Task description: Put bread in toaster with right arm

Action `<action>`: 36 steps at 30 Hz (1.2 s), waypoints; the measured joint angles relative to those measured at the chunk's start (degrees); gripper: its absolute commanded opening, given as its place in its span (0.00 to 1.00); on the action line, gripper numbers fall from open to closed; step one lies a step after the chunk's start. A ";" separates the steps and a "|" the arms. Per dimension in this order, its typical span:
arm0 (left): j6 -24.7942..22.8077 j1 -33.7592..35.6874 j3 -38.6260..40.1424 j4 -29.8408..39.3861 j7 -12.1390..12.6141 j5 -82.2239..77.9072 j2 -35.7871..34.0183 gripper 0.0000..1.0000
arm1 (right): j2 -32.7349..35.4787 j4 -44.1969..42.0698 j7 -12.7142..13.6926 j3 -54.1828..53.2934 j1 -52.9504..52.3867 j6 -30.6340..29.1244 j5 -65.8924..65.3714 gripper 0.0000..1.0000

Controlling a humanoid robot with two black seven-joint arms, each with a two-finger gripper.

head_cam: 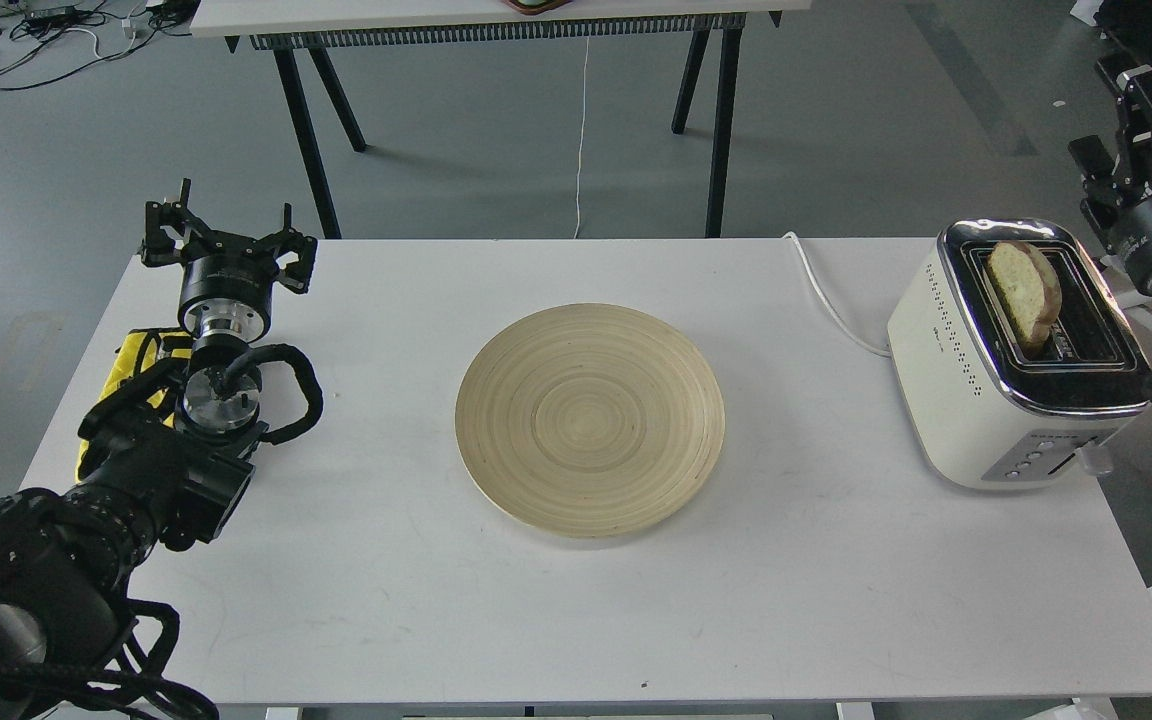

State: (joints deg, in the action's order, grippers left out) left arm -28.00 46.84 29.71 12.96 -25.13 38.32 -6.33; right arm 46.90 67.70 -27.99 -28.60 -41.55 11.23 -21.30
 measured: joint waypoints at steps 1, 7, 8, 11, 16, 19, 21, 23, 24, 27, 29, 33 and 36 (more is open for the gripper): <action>0.00 0.00 0.00 0.02 0.00 0.00 0.00 1.00 | -1.55 -0.02 0.00 -0.49 0.08 -0.61 1.11 0.94; 0.00 0.00 0.00 -0.01 0.00 0.00 0.00 1.00 | -10.58 -0.71 0.00 -3.09 1.68 -7.75 7.91 0.94; 0.00 0.00 0.00 0.01 0.00 0.00 0.00 1.00 | -11.92 -1.08 0.00 -3.55 2.05 -9.47 9.00 0.94; 0.00 0.00 0.00 0.03 0.00 0.00 0.00 1.00 | -16.15 -3.39 0.00 -5.45 3.47 -15.70 12.28 0.94; 0.00 0.00 0.00 0.05 0.00 0.00 0.00 1.00 | -25.41 -9.58 -0.01 -9.15 5.89 -24.68 14.89 0.96; 0.00 0.00 0.00 0.03 0.00 0.00 0.00 1.00 | -29.72 -12.62 -0.01 -10.91 7.30 -26.63 15.05 0.97; 0.00 0.00 0.00 -0.01 0.00 0.00 0.00 1.00 | -31.68 -13.75 -0.01 -11.64 8.08 -27.20 15.07 0.97; 0.00 0.00 0.00 0.01 0.00 0.00 0.00 1.00 | -32.99 -14.38 -0.01 -12.02 8.90 -27.45 15.06 0.97; 0.00 0.00 0.00 0.01 0.00 0.00 0.00 1.00 | -33.24 -14.49 -0.01 -12.15 9.11 -27.46 15.07 0.97; 0.00 0.00 0.00 0.03 0.00 0.00 0.00 1.00 | -33.57 -14.60 -0.01 -12.32 9.41 -27.49 15.07 0.99; 0.00 0.00 0.00 0.03 0.00 0.00 0.00 1.00 | -33.63 -14.59 -0.01 -12.42 9.47 -27.48 15.07 0.99; 0.00 0.00 0.00 0.04 0.00 0.00 0.00 1.00 | -33.71 -14.48 -0.01 -12.53 9.54 -27.15 15.07 0.99; 0.00 0.00 0.00 0.03 0.00 0.00 0.00 1.00 | -33.71 -14.43 -0.01 -12.53 9.57 -27.07 15.07 0.99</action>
